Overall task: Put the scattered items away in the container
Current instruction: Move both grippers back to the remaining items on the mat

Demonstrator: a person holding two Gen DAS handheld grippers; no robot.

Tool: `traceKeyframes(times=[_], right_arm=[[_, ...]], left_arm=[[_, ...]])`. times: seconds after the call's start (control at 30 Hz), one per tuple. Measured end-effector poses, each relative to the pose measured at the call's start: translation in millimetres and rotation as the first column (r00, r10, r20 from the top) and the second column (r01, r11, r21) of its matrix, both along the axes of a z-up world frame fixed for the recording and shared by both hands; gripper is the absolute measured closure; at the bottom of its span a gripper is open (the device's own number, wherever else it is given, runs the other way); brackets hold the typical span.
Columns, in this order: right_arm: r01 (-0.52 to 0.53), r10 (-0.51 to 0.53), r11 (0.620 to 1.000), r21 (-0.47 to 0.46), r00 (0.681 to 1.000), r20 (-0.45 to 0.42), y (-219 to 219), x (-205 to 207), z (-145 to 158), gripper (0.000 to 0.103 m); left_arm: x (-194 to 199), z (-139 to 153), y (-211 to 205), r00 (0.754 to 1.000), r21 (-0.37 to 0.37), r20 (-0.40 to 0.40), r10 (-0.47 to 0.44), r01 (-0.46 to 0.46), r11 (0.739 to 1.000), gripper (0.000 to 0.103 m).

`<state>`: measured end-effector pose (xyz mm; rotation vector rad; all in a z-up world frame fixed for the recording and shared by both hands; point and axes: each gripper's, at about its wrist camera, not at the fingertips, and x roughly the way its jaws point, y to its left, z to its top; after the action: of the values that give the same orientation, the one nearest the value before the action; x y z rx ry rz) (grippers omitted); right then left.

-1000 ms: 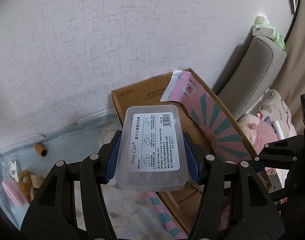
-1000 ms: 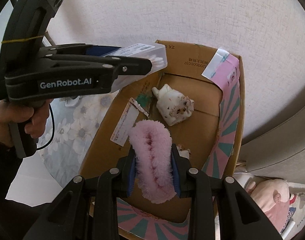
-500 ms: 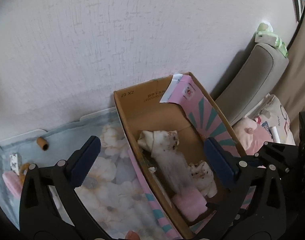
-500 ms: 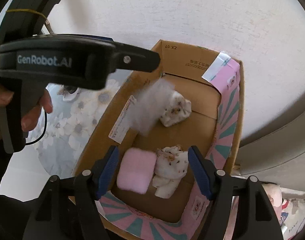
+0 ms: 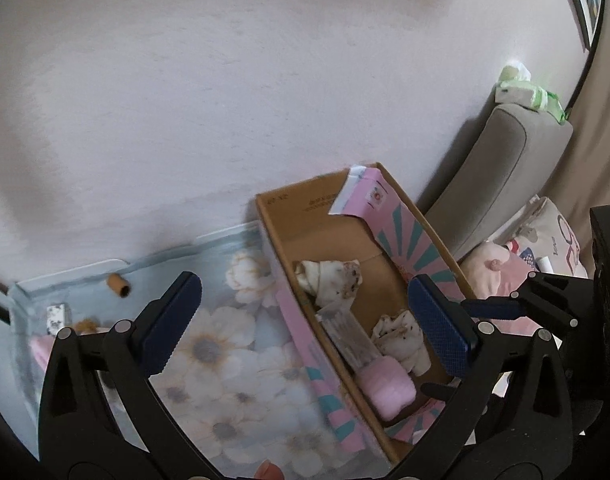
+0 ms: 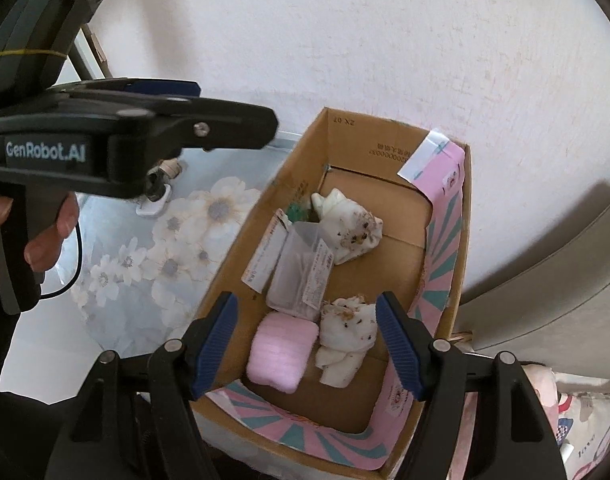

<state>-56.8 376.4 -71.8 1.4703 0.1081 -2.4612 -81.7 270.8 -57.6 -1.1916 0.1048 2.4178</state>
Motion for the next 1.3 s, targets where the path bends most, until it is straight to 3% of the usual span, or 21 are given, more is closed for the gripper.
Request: traceKeyframes(times=[0.47, 0.6, 0.8, 1.1, 1.3], right_arm=[[0.015, -0.016, 1.000, -0.025, 0.998, -0.052, -50.2, -6.9, 25.4, 0.036], [0.010, -0.012, 1.000, -0.024, 0.998, -0.060, -74.1, -13.9, 33.3, 0.036], [0.009, -0.011, 1.000, -0.022, 0.998, -0.069, -110.0, -27.5, 43.5, 0.036], [-0.015, 0.012, 0.998, -0.064, 0.999, -0.037, -159.1, -52.2, 30.1, 0.036], [-0.059, 0.057, 0.994, -0.094, 0.998, -0.027, -191.6, -67.2, 12.4, 0.036]], left_arm=[[23.5, 23.6, -93.6, 0.995, -0.017, -0.055, 0.087, -0.088, 0.996, 0.000], [28.9, 33.8, -135.4, 0.991, -0.005, -0.072, 0.111, -0.112, 0.994, 0.000], [32.6, 41.8, -219.6, 0.968, -0.002, -0.103, 0.229, -0.230, 0.973, 0.000], [35.9, 22.4, -319.5, 0.933, 0.008, -0.081, 0.350, -0.351, 0.936, 0.000], [32.9, -20.7, -337.0, 0.948, -0.014, -0.023, 0.318, -0.318, 0.948, 0.000]])
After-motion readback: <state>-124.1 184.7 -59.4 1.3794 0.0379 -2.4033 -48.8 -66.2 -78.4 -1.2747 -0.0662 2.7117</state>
